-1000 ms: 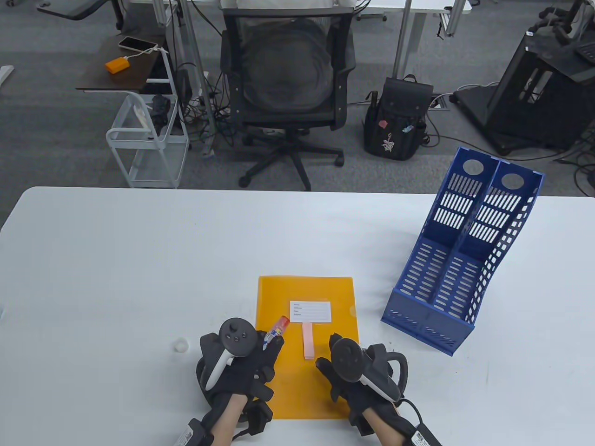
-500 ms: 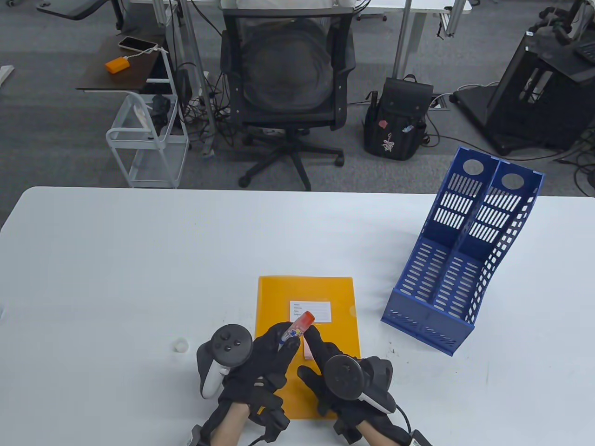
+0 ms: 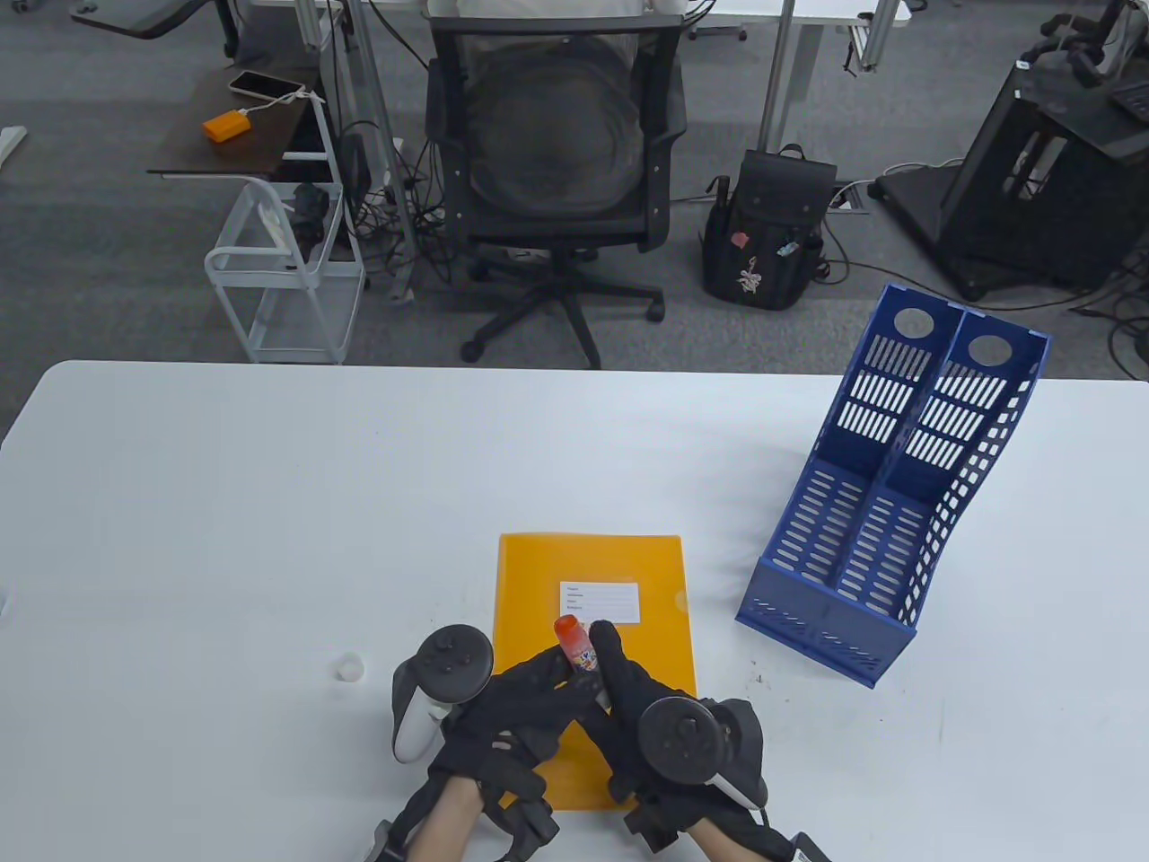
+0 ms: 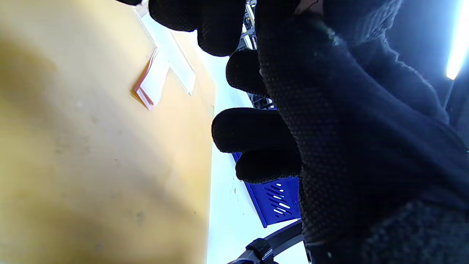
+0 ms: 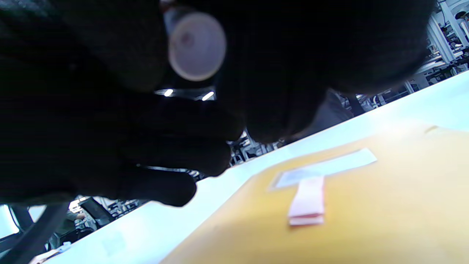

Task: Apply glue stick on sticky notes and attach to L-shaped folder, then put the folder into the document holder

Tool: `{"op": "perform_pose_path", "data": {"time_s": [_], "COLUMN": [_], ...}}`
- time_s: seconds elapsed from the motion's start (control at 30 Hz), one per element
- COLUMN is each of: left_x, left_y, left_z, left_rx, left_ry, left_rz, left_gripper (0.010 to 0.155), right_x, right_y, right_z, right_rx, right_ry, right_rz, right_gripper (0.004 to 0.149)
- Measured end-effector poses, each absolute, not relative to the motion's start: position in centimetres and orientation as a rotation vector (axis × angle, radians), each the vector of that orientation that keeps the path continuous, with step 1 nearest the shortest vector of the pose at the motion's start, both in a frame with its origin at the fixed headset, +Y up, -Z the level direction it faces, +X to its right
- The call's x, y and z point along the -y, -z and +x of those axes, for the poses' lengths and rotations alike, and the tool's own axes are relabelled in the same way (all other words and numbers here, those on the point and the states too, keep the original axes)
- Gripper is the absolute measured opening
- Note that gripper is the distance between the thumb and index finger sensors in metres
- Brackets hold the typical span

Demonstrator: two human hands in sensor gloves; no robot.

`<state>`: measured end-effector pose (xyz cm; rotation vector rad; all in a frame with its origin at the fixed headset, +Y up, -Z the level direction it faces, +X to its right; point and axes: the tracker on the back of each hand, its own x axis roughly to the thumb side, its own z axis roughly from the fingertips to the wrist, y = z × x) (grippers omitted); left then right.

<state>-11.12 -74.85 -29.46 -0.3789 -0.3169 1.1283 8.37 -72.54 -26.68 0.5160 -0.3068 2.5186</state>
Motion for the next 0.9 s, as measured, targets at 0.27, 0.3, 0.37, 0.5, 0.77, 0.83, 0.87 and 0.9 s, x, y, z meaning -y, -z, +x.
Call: {"op": "perform_pose_path", "data": {"time_s": [0.27,0.3,0.37,0.5,0.77,0.83,0.87,0.9], "left_x": [74.1,73.9,73.7,73.8,74.0,73.9,73.8,73.6], "left_y": [29.5,29.4,29.5,29.3,29.3,29.3,29.2,29.1], "left_z": [-12.1,-12.3,-12.5,-12.9,-12.8,-12.7,-12.7,-12.6], "left_rx": [0.324,0.325,0.331,0.319,0.326,0.339,0.35,0.354], "left_ry": [-1.252,-1.295,-1.373,-1.38,-1.37,-1.358,-1.351,-1.336], "left_rz": [-0.244,-0.229,-0.205,-0.179,-0.193,-0.179,-0.169,-0.162], "left_gripper": [0.06,0.06,0.06,0.059,0.061,0.06,0.061,0.061], "right_x": [71.7,71.7,71.7,71.9,71.3,70.8,70.7,70.7], "right_y": [26.7,26.8,27.0,27.3,27.1,26.8,26.7,26.7], "right_z": [9.2,9.5,9.8,10.2,10.0,10.1,10.1,10.2], "right_rx": [0.346,0.356,0.335,0.278,0.268,0.393,0.408,0.436], "right_ry": [-2.43,-2.406,-2.383,-2.328,-2.369,-2.405,-2.416,-2.419], "right_rz": [0.489,0.467,0.471,0.528,0.565,0.545,0.529,0.508], "right_gripper": [0.082,0.078,0.067,0.065,0.063,0.063,0.063,0.065]}}
